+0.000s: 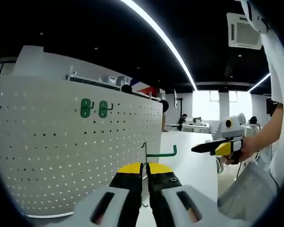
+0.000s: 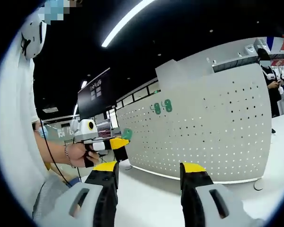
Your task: Insert the hook assembly into the mounting plate slot until the hook locks in place.
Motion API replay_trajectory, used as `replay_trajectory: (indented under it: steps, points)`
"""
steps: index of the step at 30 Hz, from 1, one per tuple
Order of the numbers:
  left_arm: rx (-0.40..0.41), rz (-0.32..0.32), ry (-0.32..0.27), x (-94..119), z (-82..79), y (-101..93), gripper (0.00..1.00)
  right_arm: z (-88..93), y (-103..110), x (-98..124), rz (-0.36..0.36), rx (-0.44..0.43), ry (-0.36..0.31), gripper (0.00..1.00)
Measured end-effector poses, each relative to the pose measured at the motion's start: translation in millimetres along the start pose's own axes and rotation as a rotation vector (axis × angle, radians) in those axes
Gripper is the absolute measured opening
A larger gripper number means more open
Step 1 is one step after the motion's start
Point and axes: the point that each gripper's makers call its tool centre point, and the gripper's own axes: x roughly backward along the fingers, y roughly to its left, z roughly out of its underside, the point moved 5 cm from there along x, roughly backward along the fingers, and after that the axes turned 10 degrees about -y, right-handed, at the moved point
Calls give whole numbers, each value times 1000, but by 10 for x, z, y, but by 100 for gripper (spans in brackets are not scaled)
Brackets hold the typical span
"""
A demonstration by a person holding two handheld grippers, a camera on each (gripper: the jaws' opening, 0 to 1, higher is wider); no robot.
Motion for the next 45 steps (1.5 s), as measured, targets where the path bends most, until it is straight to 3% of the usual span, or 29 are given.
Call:
replay_trajectory:
  steps: [17,45]
  points:
    - [-36,-29,14,-51,22,-98,3,43,182,-384,-75,-49,-38,42]
    - [-76,-162,9,-21,-45,-146,3,79,371,-981,-140,-91,-62,37]
